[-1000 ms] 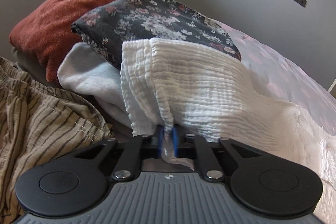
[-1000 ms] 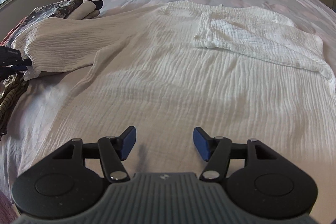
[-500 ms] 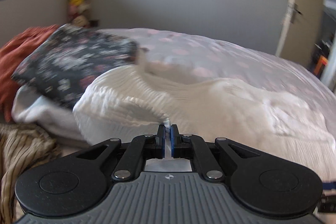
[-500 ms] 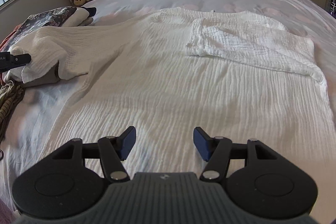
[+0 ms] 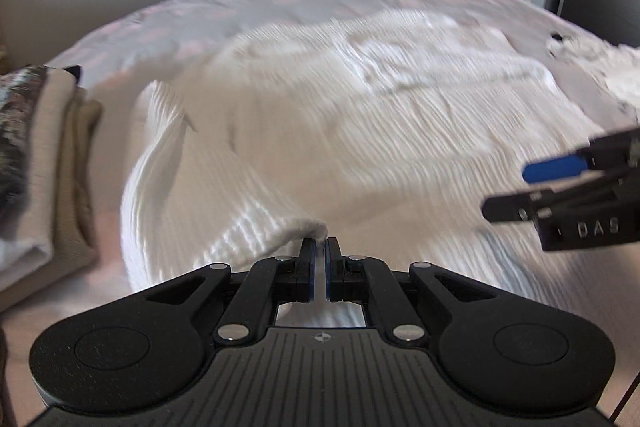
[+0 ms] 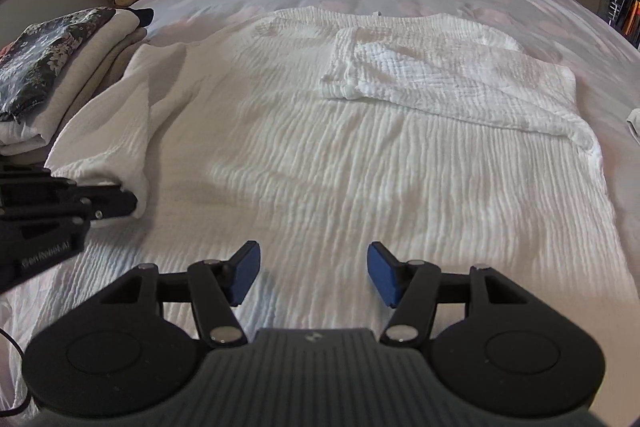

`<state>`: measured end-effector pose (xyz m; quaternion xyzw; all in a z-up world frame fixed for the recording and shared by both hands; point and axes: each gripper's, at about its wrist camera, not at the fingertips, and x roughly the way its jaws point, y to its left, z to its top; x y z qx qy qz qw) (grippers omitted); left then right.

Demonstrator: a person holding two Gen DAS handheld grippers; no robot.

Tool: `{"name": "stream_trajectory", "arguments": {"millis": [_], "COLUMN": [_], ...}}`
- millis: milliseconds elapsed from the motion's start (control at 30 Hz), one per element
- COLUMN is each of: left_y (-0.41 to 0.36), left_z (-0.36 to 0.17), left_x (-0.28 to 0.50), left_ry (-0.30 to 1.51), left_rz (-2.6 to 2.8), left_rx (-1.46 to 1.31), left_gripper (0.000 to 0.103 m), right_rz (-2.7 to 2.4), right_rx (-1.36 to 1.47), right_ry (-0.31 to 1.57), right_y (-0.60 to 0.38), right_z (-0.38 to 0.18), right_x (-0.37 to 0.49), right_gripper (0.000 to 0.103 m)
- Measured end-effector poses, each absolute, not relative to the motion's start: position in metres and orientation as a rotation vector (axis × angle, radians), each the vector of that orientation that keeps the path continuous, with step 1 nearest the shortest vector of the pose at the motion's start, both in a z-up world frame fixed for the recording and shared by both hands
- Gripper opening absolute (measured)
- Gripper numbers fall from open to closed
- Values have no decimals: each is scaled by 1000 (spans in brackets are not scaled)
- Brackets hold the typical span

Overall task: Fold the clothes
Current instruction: 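Grasp the other sleeve with the left gripper, fold it across the body, release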

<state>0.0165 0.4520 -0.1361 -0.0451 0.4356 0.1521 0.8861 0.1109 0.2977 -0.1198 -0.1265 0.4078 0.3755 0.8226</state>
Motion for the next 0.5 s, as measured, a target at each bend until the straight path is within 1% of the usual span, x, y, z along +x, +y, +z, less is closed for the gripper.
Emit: {"name": "stream_trajectory", "arguments": {"millis": [100,200,267,333,433,500], "left_y": [449,445,445,443,437,433], "left_z": [-149,-150,-148,-149,-150,-149], "left_x": [22,22,20,19,22,24], "left_ry": [959,973,976,976,982,991], "left_rz": [289,295,296,293,300,308], "left_rx": [-111,-100,-116,-101,-58,-20], "left_gripper": [3,3,7,9,10,11], "right_rz": [807,801,792,789,792,799], "right_rx": [-286,-301,-314,-318,-331,-358], "right_ry": [860,874,897,906,904,897], "right_y": [302,303,304,306,309,312], "right_z": [-123,-131,-138,-143,-146,-149], "right_x": [111,111,111,110,106,102], "right_gripper": [63,63,64,69,80,96]}}
